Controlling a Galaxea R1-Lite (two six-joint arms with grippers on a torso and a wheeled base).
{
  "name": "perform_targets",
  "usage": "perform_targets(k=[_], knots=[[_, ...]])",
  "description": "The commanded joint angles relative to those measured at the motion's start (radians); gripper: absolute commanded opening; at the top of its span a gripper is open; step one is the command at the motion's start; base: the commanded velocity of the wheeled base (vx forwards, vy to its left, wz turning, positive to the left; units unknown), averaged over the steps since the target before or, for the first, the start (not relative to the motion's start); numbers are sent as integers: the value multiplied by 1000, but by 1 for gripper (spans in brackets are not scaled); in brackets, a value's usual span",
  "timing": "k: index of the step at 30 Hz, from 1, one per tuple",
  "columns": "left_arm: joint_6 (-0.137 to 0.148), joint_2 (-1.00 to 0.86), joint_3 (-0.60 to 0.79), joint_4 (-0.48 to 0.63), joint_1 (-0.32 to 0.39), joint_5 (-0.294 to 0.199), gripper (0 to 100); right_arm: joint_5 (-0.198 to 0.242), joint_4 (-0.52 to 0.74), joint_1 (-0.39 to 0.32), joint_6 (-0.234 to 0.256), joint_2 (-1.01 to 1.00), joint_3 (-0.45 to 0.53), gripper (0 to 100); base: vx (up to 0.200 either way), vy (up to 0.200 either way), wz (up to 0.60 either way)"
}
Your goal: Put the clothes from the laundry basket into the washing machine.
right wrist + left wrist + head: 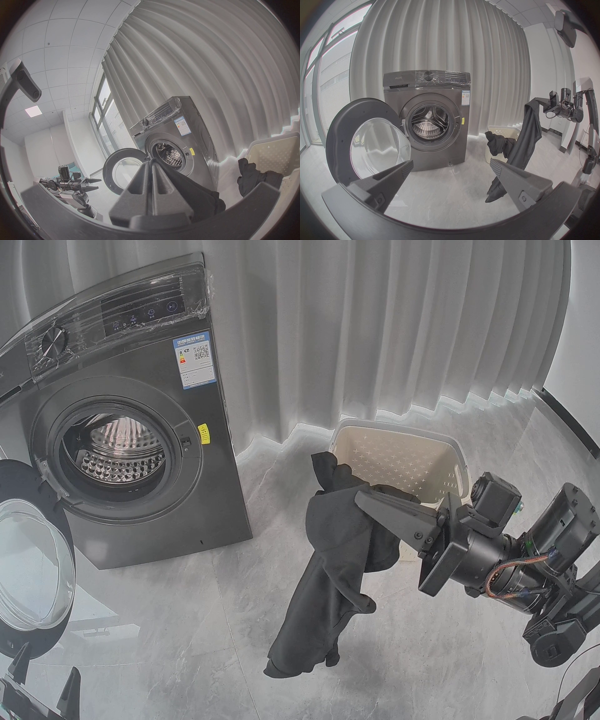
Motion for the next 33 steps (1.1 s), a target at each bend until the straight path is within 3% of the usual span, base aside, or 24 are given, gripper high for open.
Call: perform_targets(k=[1, 8, 20, 30, 33], knots=[[0, -15, 16, 0, 0, 0, 100, 0, -2, -9, 1, 8, -3, 0, 0, 0, 600], [0, -13, 18, 0, 0, 0, 100, 0, 0, -12, -1, 1, -9, 0, 0, 0, 600], [0, -15, 18, -1, 0, 0, 100, 2, 0, -7, 4, 4, -3, 0, 0, 0, 0], [0, -15, 18, 0, 0, 2, 100, 2, 0, -9, -3, 9, 3, 0, 0, 0, 600], [0, -15, 18, 0, 0, 2, 100, 4, 0, -4, -1, 15, 11, 0, 0, 0, 0]])
